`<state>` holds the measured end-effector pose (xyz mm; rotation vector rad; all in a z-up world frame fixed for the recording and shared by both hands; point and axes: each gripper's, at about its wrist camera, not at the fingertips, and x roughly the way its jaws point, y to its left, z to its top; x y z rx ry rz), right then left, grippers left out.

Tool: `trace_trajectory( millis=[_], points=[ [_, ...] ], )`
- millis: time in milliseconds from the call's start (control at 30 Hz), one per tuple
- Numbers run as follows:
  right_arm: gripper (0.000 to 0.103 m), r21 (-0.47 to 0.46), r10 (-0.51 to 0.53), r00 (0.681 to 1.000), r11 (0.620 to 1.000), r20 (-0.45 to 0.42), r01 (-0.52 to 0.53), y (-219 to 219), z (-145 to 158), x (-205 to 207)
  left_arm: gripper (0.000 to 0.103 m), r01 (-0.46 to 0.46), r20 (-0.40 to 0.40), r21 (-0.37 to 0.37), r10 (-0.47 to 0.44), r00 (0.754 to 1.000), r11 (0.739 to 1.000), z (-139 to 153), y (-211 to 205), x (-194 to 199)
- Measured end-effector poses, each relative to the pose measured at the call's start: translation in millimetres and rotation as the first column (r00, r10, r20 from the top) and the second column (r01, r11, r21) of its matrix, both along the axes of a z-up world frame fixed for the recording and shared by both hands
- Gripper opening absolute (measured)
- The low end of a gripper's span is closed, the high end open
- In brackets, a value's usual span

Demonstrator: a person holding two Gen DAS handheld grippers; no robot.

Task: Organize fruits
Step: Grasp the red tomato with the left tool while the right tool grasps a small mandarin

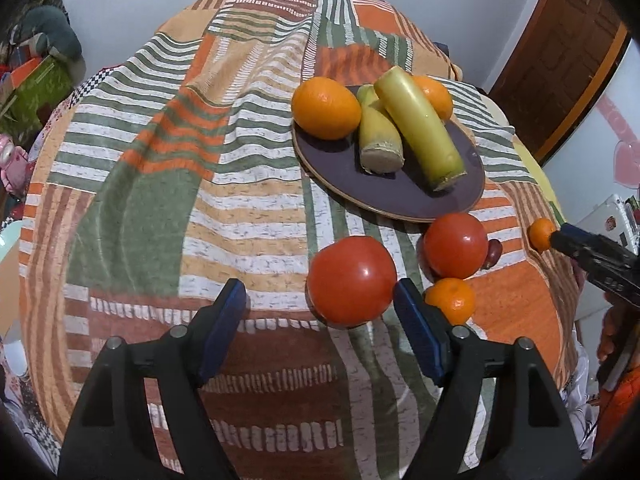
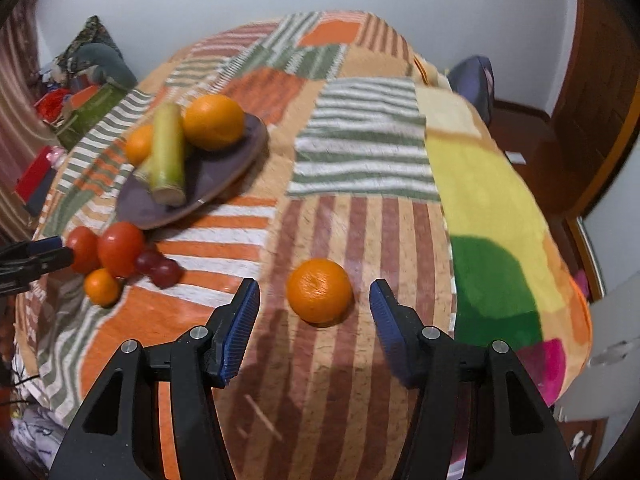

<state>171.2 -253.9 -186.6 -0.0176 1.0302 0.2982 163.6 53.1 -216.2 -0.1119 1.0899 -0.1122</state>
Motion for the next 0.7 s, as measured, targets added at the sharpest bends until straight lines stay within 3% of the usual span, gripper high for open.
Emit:
trace_trajectory(
  millis=[133,300,400,500,567,700],
  points=[
    [0.054,-0.004,0.001,1.000,1.000,-0.017,-0.001,-0.9,-9.0,1.7,0.076,0.022,-0.002,0.002,-0.022,1.000,1.000,-2.6,-7.9,2.3],
    [0.035,0.000,0.019,0.999,1.000,-0.034,-0.019,1.4,-15.7,3.3,0.076,0.053,-0.007,0.008,-0.053,0.999,0.999,-7.3,-18.0,7.7],
    [0.035,-0.005,0.025,0.999,1.000,-0.030,-0.026,2.4,-17.0,2.5,0.075,0.064,-0.015,0.018,-0.063,0.998,0.998,-10.9,-22.0,10.3],
    [0.035,-0.005,0.030,0.999,1.000,-0.026,-0.030,2.9,-16.2,3.0,0.064,0.074,-0.032,0.023,-0.074,0.997,0.997,-17.0,-24.3,12.6],
    [0.035,0.002,0.031,0.999,1.000,-0.025,-0.031,2.8,-15.5,2.3,0.050,0.076,-0.054,0.004,-0.076,0.996,0.997,-21.6,-23.3,14.7],
    [0.035,0.013,0.032,0.999,0.999,-0.010,-0.031,4.6,-10.2,3.3,0.049,0.069,-0.054,-0.019,-0.070,0.996,0.997,-19.9,-20.0,15.0]
  ],
)
